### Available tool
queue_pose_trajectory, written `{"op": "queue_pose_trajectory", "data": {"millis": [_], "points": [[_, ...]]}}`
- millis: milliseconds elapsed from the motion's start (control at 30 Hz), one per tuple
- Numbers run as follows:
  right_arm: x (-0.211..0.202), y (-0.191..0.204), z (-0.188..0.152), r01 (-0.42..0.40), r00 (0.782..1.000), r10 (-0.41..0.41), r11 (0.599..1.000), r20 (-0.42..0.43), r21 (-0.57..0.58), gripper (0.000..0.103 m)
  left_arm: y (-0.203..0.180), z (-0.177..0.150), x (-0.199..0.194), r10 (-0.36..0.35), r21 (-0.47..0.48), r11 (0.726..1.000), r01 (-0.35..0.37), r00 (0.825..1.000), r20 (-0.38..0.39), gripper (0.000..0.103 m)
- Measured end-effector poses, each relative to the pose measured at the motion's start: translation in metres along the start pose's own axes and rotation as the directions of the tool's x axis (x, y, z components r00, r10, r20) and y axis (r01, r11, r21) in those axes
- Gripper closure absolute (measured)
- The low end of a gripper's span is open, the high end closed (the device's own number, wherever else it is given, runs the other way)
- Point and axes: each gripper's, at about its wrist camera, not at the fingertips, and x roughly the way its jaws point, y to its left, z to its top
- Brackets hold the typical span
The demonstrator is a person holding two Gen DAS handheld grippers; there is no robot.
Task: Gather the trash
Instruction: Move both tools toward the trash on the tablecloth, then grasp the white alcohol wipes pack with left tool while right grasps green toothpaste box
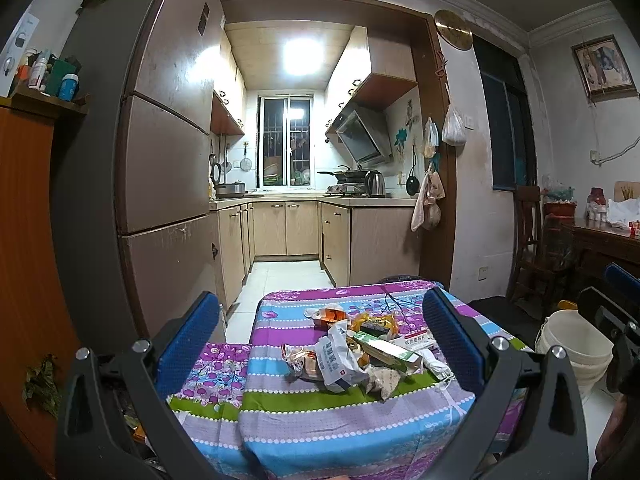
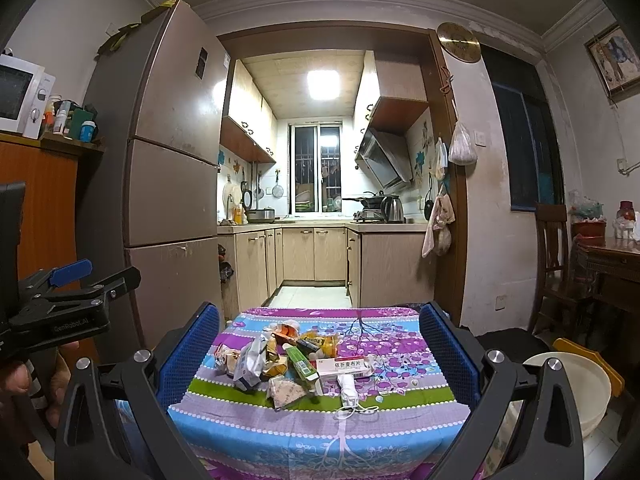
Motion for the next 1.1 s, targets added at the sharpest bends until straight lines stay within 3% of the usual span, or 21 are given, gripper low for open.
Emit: {"op": "queue_pose_trajectory", "data": {"millis": [533, 700, 767, 833, 900, 933, 1000, 1067, 1100], "points": [[0.001, -0.001, 0.0, 0.001, 1.0, -0.001, 1.0, 0.002, -0.003, 0.004, 0.0, -0.003, 0.006, 0.006, 0.016, 1.0, -0.005, 0.998, -0.059, 0.005], [0.009, -0.011, -0.006, -0.024, 0.999, 0.025, 0.999, -0.037, 0.025, 0.004, 0.013, -0.007, 0.024, -0.004, -0.02, 1.0, 0.002, 0.995, -0.097, 0.005], [0.015, -0.02, -0.013, -0.038, 0.997, 0.04, 0.998, -0.064, 0.045, 0.004, 0.019, -0.018, 0.047, -0.038, -0.024, 0.999, 0.035, 0.985, -0.169, 0.005], [0.025, -0.029, -0.023, -0.053, 0.993, 0.059, 0.997, -0.101, 0.061, 0.004, 0.022, -0.035, 0.071, -0.074, -0.023, 0.997, 0.071, 0.963, -0.26, 0.005], [0.037, -0.038, -0.033, -0.081, 0.985, 0.092, 0.994, -0.146, 0.077, 0.004, 0.024, -0.056, 0.096, -0.123, -0.037, 0.992, 0.117, 0.936, -0.329, 0.005], [0.047, -0.041, -0.04, -0.098, 0.978, 0.11, 0.992, -0.177, 0.079, 0.004, 0.027, -0.072, 0.112, -0.144, -0.062, 0.99, 0.13, 0.909, -0.391, 0.005], [0.064, -0.043, -0.052, -0.133, 0.963, 0.145, 0.989, -0.229, 0.067, 0.01, 0.03, -0.087, 0.126, -0.148, -0.069, 0.989, 0.132, 0.905, -0.399, 0.006], [0.087, -0.046, -0.065, -0.18, 0.936, 0.194, 0.981, -0.294, 0.073, 0.021, 0.032, -0.106, 0.143, -0.178, -0.038, 0.983, 0.179, 0.886, -0.429, 0.008], [0.096, -0.047, -0.07, -0.197, 0.924, 0.213, 0.977, -0.317, 0.08, 0.026, 0.028, -0.111, 0.146, -0.217, -0.068, 0.976, 0.209, 0.877, -0.428, 0.008]]}}
